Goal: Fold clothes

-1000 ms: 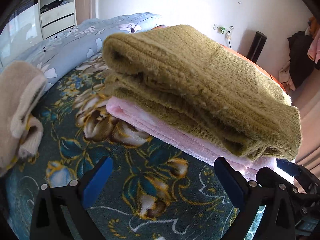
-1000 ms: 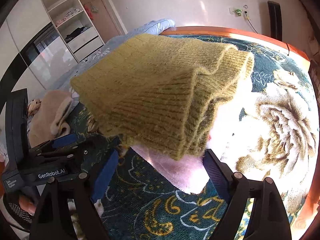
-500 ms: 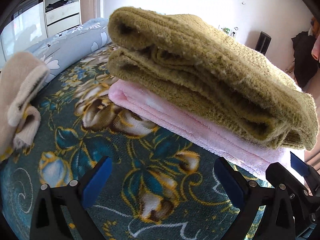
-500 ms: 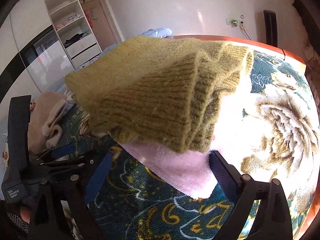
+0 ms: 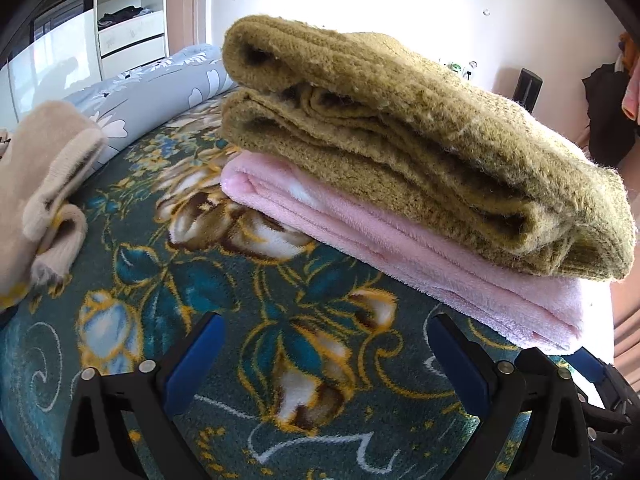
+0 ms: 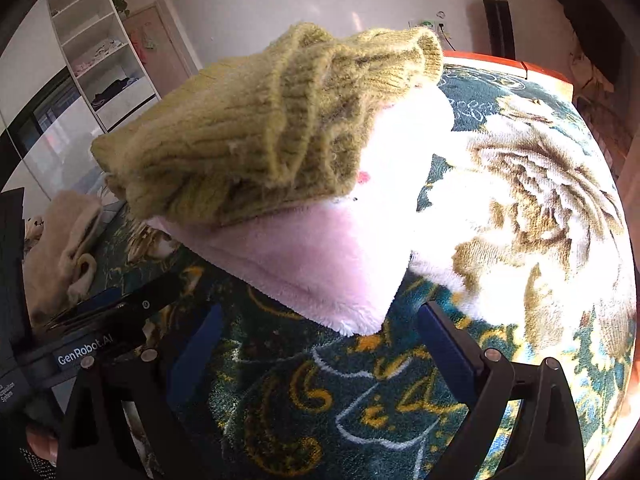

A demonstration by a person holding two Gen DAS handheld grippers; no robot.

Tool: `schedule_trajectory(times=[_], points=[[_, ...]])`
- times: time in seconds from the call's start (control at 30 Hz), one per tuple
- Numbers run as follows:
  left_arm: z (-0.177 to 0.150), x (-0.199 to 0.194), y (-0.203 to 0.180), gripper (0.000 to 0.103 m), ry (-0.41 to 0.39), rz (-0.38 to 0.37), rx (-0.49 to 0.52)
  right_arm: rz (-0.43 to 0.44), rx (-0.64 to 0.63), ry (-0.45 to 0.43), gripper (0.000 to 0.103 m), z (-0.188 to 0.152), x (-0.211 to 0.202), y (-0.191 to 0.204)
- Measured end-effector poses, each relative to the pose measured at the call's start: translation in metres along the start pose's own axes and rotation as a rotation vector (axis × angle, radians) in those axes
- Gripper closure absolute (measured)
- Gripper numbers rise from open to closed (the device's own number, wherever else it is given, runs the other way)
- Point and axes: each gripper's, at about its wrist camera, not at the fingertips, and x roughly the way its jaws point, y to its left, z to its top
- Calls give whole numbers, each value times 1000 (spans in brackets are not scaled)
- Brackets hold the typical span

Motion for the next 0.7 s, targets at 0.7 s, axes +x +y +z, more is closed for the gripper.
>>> schedule_trajectory(times=[0.7], points=[[15, -54, 18, 0, -65, -102, 31, -52, -62, -90, 5, 5, -57, 50]])
